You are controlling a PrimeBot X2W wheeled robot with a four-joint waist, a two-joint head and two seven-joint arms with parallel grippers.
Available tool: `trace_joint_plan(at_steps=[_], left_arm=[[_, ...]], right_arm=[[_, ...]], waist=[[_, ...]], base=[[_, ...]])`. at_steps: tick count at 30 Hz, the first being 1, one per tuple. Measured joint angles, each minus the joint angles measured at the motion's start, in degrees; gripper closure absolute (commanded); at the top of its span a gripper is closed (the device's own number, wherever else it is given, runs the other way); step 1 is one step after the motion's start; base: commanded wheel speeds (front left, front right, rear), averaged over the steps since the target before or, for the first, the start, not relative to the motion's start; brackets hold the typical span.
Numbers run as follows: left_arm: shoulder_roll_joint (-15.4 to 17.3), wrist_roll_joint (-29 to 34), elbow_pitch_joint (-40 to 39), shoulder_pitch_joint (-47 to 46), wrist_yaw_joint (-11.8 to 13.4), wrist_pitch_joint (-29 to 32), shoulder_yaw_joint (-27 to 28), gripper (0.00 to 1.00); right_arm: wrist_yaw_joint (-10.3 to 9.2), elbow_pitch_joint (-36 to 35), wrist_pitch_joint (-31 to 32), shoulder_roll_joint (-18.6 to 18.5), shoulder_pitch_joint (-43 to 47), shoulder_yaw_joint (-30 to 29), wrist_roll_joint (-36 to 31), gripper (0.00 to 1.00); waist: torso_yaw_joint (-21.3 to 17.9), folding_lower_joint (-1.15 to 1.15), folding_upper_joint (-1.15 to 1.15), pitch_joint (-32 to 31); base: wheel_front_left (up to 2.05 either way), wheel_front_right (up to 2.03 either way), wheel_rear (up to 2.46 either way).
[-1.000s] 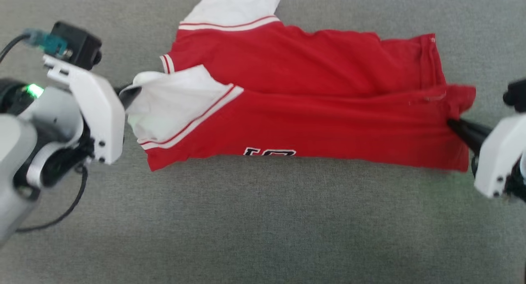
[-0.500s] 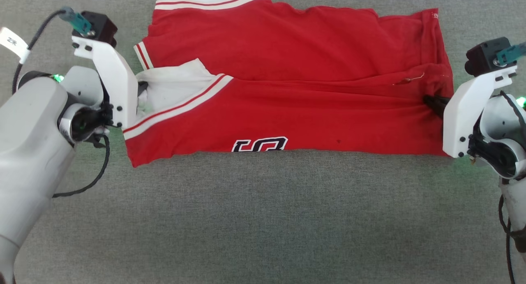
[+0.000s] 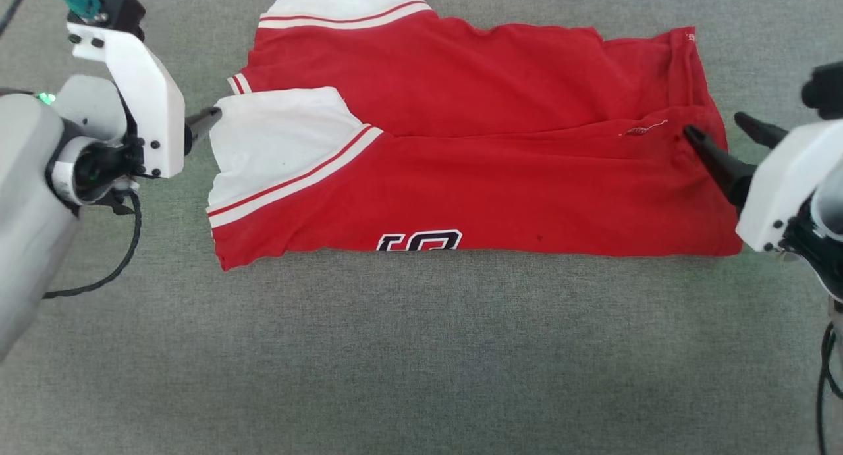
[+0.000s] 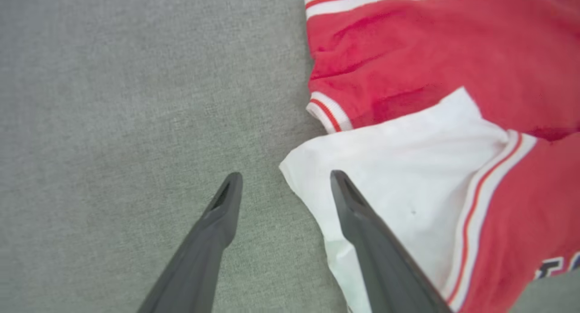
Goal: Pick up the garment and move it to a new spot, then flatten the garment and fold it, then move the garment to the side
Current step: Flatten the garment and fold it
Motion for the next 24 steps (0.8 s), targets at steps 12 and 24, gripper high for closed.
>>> trace_joint_plan(at_steps=[12,24], left_arm=[[14.06,-4.36,-35.97,13.9,18.19,5.6,2.48,0.0],[19.83,-7.72,-45.6,24.71,28.81,2.83,4.3,0.0]], right_arm=[[0.0,-15.25,-12.26,8.45,11.83,-12.35,-5.53,0.0],[0.0,-20.28,-16.07,15.77,17.72,-14.72,-6.68,0.0]], waist=[[-1.05,0.0,0.0,-0.99],[-4.26,0.0,0.0,-0.12]], base=[[0.0,0.0,0.0],[0.0,0.0,0.0]])
